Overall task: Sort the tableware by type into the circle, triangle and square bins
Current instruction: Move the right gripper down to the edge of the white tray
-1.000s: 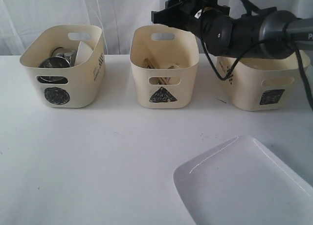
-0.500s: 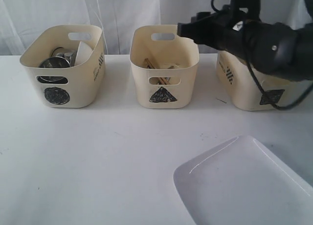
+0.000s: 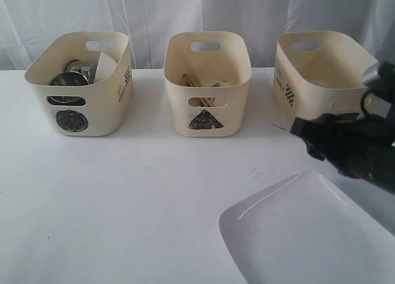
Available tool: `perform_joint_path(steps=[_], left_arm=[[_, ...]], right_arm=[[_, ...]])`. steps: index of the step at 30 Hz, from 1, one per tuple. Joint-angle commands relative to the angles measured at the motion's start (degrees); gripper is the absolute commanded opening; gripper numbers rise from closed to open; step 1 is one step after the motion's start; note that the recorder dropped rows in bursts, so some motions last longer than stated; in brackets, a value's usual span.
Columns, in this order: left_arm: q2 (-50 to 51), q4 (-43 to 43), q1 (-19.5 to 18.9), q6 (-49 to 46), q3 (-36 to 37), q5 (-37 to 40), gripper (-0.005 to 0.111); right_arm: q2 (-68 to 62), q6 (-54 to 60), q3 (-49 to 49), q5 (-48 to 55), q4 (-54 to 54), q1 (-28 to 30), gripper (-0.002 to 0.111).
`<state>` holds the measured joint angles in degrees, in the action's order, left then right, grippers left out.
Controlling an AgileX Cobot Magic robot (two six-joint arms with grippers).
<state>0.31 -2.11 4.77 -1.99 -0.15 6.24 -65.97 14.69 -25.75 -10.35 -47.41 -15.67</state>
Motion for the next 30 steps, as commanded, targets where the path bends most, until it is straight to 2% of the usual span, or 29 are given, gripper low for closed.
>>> perform_joint_path(steps=[1, 5, 14, 30], left_arm=[[-0.3, -0.4, -0.1, 0.3, 0.2, -0.3, 0.052], [-0.3, -0.4, -0.1, 0.3, 0.2, -0.3, 0.052], [-0.3, -0.4, -0.1, 0.3, 0.2, -0.3, 0.052], [-0.3, -0.4, -0.1, 0.3, 0.2, -0.3, 0.052]], right_arm=[[2.6, 0.3, 5.1, 0.7, -3.8, 0.3, 0.049], [2.6, -0.1, 9.3, 0.3, -9.5, 0.3, 0.047], [3.0, -6.5, 15.9, 1.3, -9.8, 0.3, 0.047], [24.1, -7.9, 17.3, 6.6, -10.8, 0.3, 0.047]])
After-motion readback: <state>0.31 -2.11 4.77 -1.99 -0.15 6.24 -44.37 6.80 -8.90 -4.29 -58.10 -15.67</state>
